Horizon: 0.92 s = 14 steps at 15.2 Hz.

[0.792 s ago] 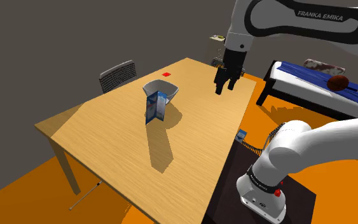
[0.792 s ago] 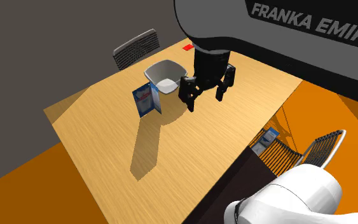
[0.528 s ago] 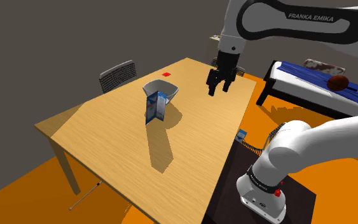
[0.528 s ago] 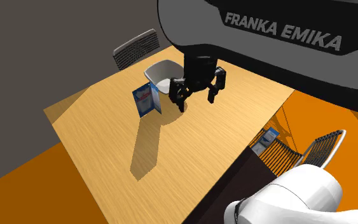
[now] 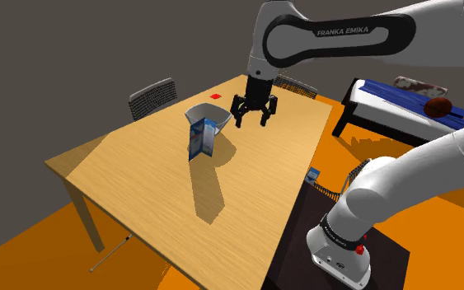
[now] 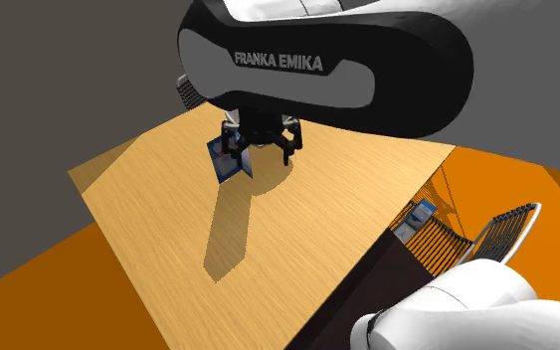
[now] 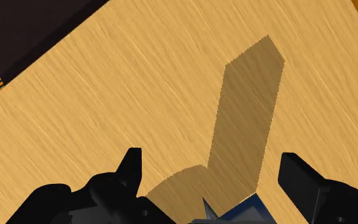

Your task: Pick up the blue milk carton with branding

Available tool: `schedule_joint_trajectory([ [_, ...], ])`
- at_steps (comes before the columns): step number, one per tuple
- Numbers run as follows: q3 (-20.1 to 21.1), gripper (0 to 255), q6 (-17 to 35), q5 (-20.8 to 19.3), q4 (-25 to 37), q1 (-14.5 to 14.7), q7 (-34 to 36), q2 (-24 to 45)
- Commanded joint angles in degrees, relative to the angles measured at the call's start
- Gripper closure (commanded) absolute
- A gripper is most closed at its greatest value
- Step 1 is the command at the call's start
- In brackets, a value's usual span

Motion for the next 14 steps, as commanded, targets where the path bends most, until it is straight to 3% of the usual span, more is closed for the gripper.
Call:
schedule_joint_trajectory([
  [1,1.9,0,2.8,0.0,2.1,-0.9,5.5,4.2],
  [8,6.1,0,10.3,-3.8,11.1,-3.3,24.0,19.5],
  [14,6.2,0,13.6,-9.5,21.4,-3.6,39.3,32.8],
])
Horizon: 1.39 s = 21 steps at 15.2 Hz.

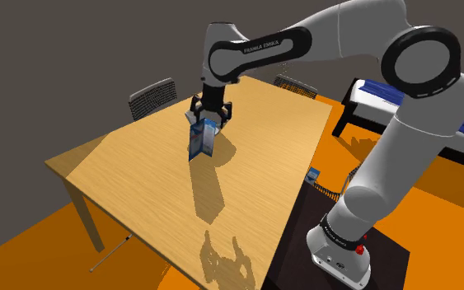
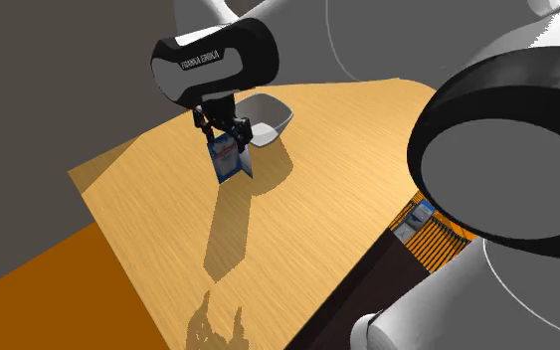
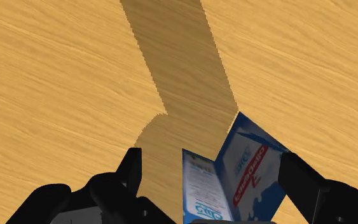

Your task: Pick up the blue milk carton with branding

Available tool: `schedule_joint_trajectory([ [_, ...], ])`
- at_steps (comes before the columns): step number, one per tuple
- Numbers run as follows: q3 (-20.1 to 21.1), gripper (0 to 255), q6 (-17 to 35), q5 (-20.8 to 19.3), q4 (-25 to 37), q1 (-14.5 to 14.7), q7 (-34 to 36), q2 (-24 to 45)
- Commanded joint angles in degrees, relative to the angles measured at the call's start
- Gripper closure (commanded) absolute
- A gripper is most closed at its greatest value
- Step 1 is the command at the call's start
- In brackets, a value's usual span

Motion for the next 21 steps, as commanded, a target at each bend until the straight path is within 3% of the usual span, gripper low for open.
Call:
schedule_joint_trajectory([
  [1,-0.4,0,0.9,-1.9,3.6,0.2,5.2,4.4],
  [4,-1.4,0,1.2,-3.8,8.1,0.8,10.2,9.2],
  [13,-1.7,0,6.3,-4.7,5.2,1.0,10.7,11.6],
  [14,-1.8,255,6.3,-4.7,5.3,1.0,10.7,11.6],
  [21,-1.7,255,6.4,-4.7,5.3,1.0,10.7,11.6],
])
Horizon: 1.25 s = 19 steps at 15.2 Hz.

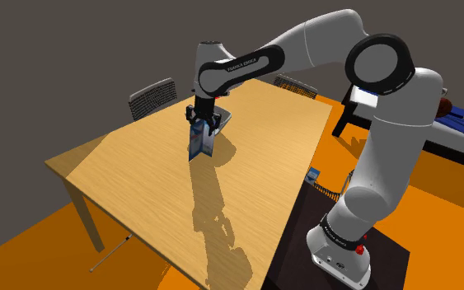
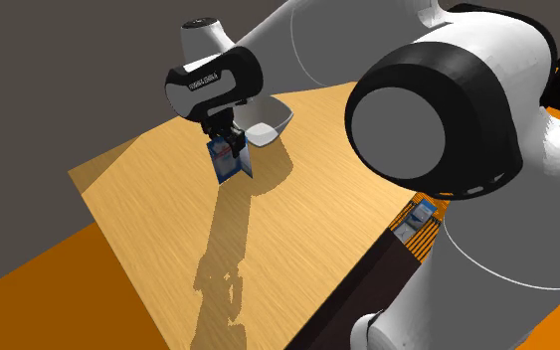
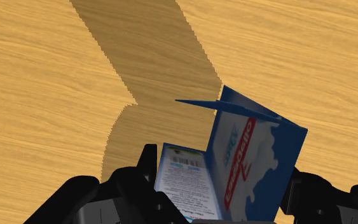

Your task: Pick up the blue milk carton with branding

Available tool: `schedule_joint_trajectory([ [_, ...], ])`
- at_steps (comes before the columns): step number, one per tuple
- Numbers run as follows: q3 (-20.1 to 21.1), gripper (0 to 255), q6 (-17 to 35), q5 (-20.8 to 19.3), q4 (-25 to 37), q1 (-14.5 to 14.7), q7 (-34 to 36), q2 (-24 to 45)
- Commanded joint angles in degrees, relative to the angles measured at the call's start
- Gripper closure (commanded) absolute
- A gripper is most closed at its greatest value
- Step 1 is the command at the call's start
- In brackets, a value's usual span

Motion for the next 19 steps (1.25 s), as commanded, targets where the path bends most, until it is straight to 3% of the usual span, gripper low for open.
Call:
schedule_joint_trajectory([
  [1,0.0,255,0.0,0.0,-0.1,0.0,0.0,0.0],
  [19,0.5,255,-10.5,1.5,6.5,-0.3,-0.9,-4.0],
])
